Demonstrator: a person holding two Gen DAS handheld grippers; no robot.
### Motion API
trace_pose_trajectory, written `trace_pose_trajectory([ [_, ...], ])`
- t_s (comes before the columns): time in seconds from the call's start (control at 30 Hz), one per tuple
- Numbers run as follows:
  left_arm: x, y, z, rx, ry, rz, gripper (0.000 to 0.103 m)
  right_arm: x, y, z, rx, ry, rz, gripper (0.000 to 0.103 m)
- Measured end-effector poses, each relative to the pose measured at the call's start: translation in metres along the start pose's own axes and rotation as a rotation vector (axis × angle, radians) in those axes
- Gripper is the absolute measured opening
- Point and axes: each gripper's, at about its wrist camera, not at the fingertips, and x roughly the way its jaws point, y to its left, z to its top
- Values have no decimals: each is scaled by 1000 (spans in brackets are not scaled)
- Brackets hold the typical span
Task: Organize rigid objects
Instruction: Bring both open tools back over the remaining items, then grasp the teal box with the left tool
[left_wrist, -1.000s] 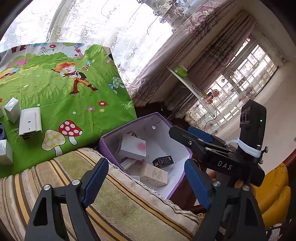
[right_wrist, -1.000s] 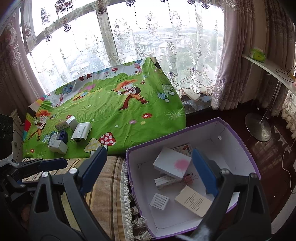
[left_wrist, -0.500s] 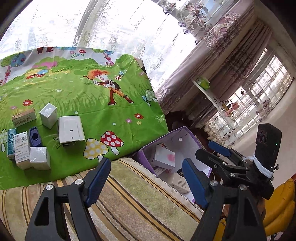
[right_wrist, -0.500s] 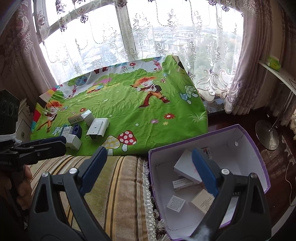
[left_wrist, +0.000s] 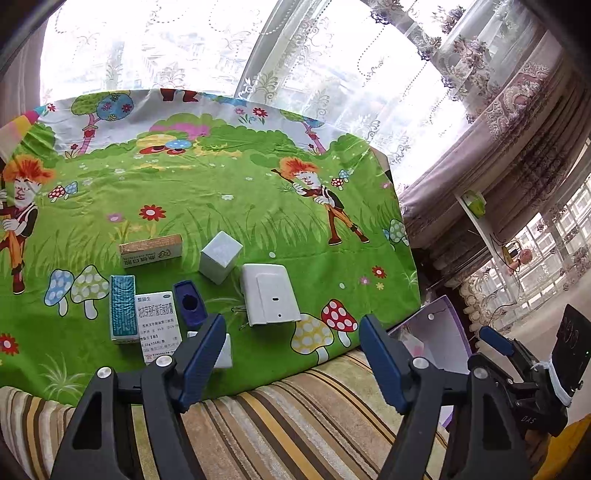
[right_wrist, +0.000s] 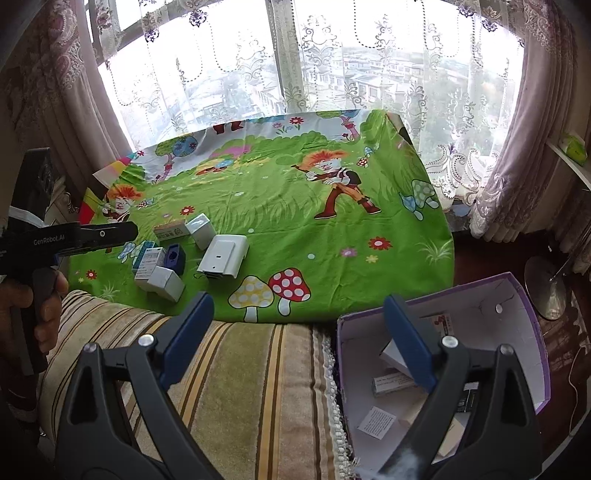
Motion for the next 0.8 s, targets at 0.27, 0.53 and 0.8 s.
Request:
trace_pose_trajectory([
  [0.27, 2, 47, 19, -58, -15, 89, 70, 18, 25, 20, -21, 25, 33, 94],
  [0.53, 21, 94, 11, -140, 16, 170, 63, 52, 53, 40, -12, 91, 69, 94],
  [0.8, 40, 126, 5, -225, 58, 241, 56, 103, 80, 52, -20, 192, 80, 94],
])
